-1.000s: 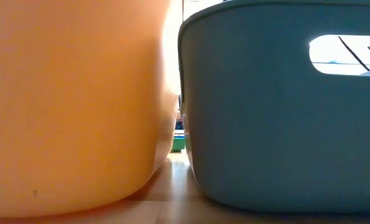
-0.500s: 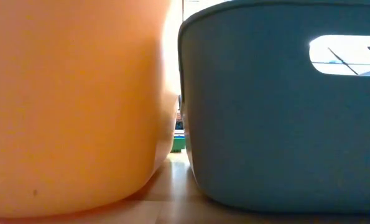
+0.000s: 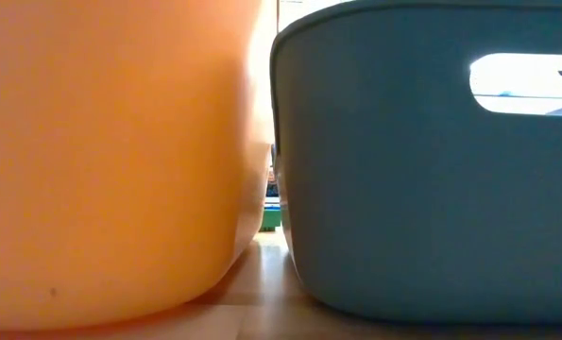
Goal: Sort blocks
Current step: Put the blue game piece into the left transparent bin
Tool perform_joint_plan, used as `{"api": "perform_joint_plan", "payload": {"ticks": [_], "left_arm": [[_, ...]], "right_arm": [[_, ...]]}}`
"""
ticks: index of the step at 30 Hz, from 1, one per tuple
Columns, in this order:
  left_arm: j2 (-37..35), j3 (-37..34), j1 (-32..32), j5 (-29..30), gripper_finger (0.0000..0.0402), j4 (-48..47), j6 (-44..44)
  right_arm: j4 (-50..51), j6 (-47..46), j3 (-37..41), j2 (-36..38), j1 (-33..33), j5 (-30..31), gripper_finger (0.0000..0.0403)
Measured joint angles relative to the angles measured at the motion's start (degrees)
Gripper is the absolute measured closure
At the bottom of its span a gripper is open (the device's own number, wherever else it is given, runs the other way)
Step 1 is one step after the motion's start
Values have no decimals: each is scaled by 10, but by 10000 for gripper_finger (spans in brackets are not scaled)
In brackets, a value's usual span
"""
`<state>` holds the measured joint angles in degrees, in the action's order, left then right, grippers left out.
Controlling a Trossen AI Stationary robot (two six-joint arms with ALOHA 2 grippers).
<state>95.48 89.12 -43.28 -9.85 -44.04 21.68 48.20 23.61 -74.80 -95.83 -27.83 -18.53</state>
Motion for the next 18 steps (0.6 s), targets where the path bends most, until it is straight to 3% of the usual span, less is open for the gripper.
{"api": "perform_joint_plan", "payload": {"ticks": [6, 10, 18], "left_arm": [[-37, -55, 11, 28, 262, 64, -6], [-37, -43, 14, 59, 244, 43, -9], [-37, -37, 14, 67, 202, 18, 11]], "right_arm": [[-69, 101, 48, 0, 22, 2, 152], [-94, 79, 44, -35, 40, 20, 151], [-71, 60, 30, -93, 39, 13, 127]]}}
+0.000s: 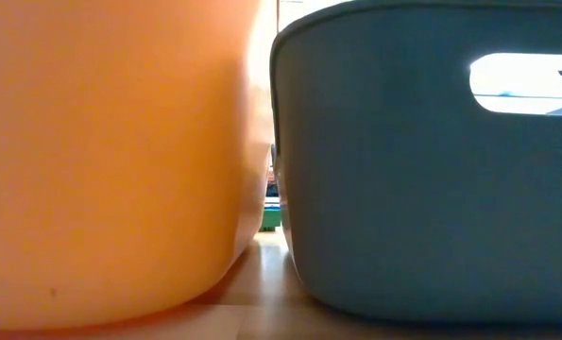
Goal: Sort blocks
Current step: Put the blue game piece into the left transparent bin
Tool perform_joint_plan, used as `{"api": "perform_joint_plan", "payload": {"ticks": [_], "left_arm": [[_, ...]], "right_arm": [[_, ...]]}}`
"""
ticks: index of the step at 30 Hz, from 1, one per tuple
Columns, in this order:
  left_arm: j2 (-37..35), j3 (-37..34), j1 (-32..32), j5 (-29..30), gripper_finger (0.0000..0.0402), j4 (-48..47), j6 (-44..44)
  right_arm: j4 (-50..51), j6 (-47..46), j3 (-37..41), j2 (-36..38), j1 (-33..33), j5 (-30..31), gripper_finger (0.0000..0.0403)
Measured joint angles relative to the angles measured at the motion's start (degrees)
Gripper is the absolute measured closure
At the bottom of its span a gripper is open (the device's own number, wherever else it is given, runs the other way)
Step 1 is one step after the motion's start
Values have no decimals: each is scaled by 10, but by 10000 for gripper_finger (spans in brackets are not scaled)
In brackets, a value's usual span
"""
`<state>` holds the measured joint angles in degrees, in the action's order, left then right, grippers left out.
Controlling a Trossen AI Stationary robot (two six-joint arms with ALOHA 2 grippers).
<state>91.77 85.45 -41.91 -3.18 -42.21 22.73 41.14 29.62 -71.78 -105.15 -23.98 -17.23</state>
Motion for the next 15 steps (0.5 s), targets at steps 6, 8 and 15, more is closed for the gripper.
{"api": "perform_joint_plan", "payload": {"ticks": [6, 8, 15], "left_arm": [[0, 0, -1, 2, 202, -12, 13], [0, 0, 0, 2, 202, -13, 20], [0, 0, -1, 6, 202, -20, 36]], "right_arm": [[6, 17, -10, 1, -10, 11, 91], [1, 26, -14, 0, -13, 25, 82], [6, 72, -15, -32, -13, 60, 71]]}}
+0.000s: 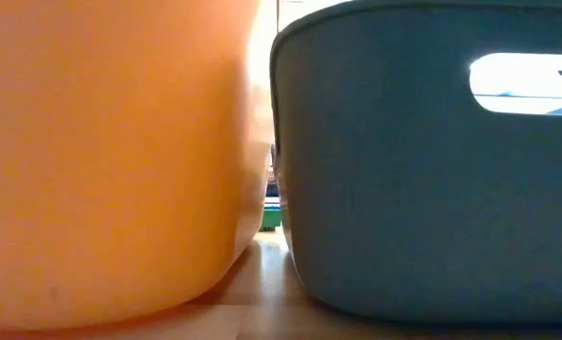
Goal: Sort blocks
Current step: Put the blue game piece into the left transparent bin
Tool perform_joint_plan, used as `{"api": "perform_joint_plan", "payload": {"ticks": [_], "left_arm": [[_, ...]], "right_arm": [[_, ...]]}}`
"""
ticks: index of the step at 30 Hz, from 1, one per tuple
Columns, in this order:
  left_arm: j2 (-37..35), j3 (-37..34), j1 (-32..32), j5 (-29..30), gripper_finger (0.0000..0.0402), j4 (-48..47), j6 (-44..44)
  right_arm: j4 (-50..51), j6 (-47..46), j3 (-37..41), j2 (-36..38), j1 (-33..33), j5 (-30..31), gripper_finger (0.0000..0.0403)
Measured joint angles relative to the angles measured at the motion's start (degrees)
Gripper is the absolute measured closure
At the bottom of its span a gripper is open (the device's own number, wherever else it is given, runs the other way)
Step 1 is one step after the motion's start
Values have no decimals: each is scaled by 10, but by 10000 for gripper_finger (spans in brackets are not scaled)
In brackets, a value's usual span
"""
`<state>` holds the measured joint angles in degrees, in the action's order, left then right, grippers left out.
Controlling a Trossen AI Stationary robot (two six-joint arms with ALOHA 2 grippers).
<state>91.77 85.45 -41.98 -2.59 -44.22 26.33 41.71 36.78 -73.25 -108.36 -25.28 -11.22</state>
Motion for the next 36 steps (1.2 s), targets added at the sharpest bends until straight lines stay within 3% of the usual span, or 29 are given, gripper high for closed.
{"api": "perform_joint_plan", "payload": {"ticks": [7, 22, 29, 32, 36], "left_arm": [[0, 0, -4, 10, 202, -17, 14], [0, 0, -5, 31, 202, -27, 37], [0, 0, -5, 27, 202, -33, 37], [0, 0, -6, -42, 202, -52, 30], [0, 0, -5, -217, 203, -52, -21]], "right_arm": [[18, 12, -23, -25, 0, 36, 71], [39, -18, -39, -25, -4, 37, 74], [52, -56, -39, 23, 14, 37, 77], [52, -72, -40, 63, 22, 36, 78], [41, -94, -63, 120, 30, 37, 78]]}}
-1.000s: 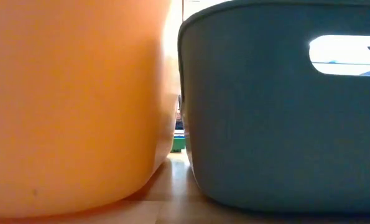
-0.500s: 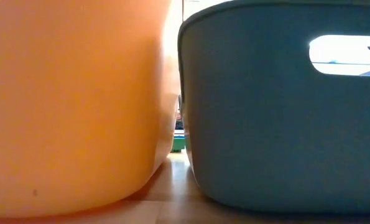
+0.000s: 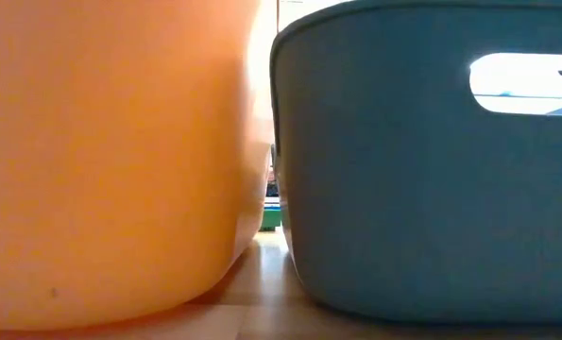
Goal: Sort blocks
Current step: Put the blue game piece into the left transparent bin, then put the yellow block into the yellow bin
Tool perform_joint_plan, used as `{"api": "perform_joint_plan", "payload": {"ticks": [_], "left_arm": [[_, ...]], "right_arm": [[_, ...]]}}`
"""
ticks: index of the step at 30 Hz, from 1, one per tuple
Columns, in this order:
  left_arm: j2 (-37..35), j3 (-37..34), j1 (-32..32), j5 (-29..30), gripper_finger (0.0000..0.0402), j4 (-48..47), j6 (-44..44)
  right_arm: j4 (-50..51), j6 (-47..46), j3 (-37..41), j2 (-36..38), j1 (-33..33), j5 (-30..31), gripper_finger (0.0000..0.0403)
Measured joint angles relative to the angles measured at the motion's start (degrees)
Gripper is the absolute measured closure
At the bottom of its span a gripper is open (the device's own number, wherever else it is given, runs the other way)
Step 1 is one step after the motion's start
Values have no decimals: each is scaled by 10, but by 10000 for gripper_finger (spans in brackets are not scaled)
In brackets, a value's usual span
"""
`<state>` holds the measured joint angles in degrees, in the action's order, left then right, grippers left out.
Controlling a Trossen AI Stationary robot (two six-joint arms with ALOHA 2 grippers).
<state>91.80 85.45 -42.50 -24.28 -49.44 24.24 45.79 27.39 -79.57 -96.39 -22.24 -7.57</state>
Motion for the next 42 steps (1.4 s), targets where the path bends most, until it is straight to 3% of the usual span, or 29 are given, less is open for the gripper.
{"api": "perform_joint_plan", "payload": {"ticks": [4, 7, 13, 20, 28, 32, 36, 42], "left_arm": [[0, 0, -1, -125, 203, 48, -139], [0, 0, 0, -137, 203, 91, -290], [1, 0, 5, -189, 202, 112, -410], [2, 0, 44, -199, 156, 224, -530], [12, -2, 64, -161, 97, 239, -520], [11, -3, 63, -161, 97, 188, -436], [12, -3, 50, -94, 103, 92, -335], [28, -3, 35, -69, 113, 72, -336]], "right_arm": [[-52, -6, -32, 35, 10, 1, 78], [-67, -4, -65, 34, 22, 28, 78], [-73, 37, -101, 33, 36, 104, 78], [-73, 59, -114, 33, 33, 108, 78], [-69, 48, -114, 33, 49, 108, 78], [-5, -13, -106, 32, 50, 105, 79], [-24, -47, -62, 21, 40, 96, 91], [-31, -98, -23, 24, 15, 82, 111]]}}
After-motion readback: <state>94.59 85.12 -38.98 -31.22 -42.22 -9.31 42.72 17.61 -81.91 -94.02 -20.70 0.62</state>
